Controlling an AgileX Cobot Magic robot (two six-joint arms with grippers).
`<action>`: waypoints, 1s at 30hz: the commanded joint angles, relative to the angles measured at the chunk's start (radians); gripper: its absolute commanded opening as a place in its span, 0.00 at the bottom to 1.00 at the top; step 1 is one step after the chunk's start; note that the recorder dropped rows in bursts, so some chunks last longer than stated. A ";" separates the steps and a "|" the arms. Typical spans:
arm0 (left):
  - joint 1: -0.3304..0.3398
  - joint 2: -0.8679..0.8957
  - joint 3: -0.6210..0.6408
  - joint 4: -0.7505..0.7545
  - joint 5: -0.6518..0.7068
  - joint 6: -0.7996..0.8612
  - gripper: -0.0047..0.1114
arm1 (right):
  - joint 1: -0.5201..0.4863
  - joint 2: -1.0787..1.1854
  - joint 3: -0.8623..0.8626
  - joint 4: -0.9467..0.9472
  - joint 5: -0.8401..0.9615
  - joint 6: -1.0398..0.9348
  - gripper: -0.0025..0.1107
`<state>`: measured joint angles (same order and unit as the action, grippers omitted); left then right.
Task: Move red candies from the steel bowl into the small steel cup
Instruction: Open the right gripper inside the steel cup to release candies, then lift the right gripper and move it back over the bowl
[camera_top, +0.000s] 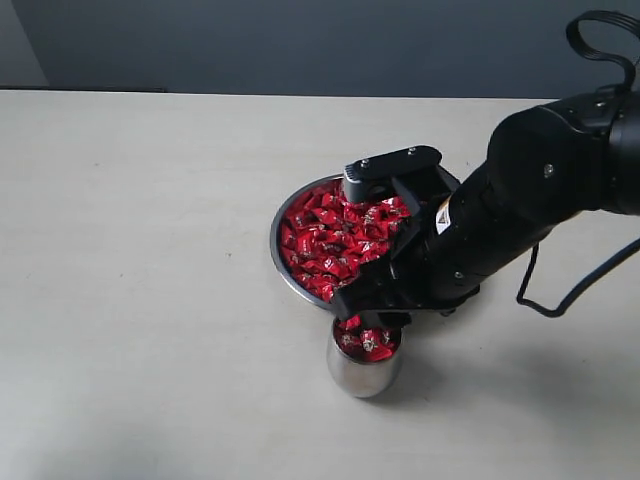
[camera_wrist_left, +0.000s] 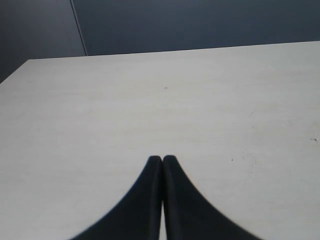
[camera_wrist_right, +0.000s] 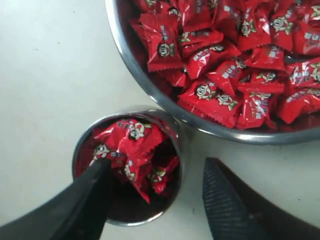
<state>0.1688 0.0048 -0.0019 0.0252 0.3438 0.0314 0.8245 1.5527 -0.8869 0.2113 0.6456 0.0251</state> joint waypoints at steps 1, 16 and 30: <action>0.002 -0.005 0.002 0.002 -0.010 -0.002 0.04 | 0.014 -0.009 0.005 -0.012 -0.015 -0.018 0.49; 0.002 -0.005 0.002 0.002 -0.010 -0.002 0.04 | 0.014 -0.041 -0.147 -0.350 -0.026 0.220 0.49; 0.002 -0.005 0.002 0.002 -0.010 -0.002 0.04 | -0.207 0.094 -0.338 -0.408 0.026 0.228 0.49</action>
<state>0.1688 0.0048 -0.0019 0.0252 0.3438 0.0314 0.6450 1.6033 -1.2177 -0.2467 0.6984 0.3259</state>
